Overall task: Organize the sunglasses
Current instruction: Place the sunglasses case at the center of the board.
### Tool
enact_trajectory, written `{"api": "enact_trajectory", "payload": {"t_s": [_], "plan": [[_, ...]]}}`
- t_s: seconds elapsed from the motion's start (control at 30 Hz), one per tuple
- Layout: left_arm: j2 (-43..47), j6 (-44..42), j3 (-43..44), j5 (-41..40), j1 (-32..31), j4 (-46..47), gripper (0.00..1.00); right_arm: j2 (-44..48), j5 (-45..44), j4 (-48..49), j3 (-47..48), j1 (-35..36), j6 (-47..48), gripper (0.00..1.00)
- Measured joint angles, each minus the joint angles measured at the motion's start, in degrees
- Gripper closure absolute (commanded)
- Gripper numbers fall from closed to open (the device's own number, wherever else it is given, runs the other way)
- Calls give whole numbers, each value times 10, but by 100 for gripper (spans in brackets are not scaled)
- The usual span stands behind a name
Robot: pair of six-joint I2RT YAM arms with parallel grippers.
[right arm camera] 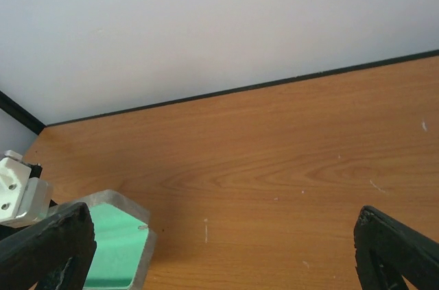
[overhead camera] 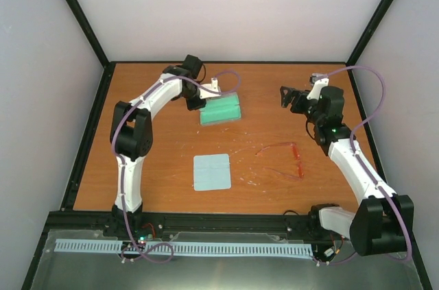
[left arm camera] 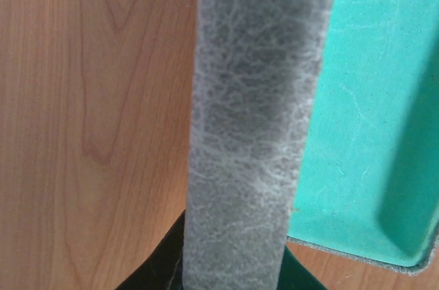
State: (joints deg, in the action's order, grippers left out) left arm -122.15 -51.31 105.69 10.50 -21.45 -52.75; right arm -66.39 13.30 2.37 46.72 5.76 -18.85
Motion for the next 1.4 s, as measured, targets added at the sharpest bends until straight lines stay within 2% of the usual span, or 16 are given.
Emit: {"api": "enact_trajectory", "payload": {"t_s": [0.37,0.6,0.83,0.93,1.0,1.07,1.17,1.27,1.4], "plan": [[-11,-72,-10,-93,-36,76,100,-12,9,4,-3,0,-4,0],[-78,-84,29,-110,-41,84,100,-13,17,10,-11,0,-3,0],[-103,-96,71,-127,-41,87,99,-16,24,13,-14,0,-2,0],[-108,-98,77,-131,-41,88,87,-22,26,13,-14,0,-2,0],[-108,-98,78,-133,-41,91,71,-26,28,13,-14,0,-2,0],[-108,-99,78,-134,-41,94,50,-30,31,13,-14,0,-2,0],[-108,-98,78,-137,-41,95,28,-37,37,13,-14,0,-1,0],[-108,-90,78,-139,-41,99,19,-41,41,12,-14,0,2,0],[-97,-76,63,-135,-41,114,12,-47,49,5,-11,0,8,0]]}}
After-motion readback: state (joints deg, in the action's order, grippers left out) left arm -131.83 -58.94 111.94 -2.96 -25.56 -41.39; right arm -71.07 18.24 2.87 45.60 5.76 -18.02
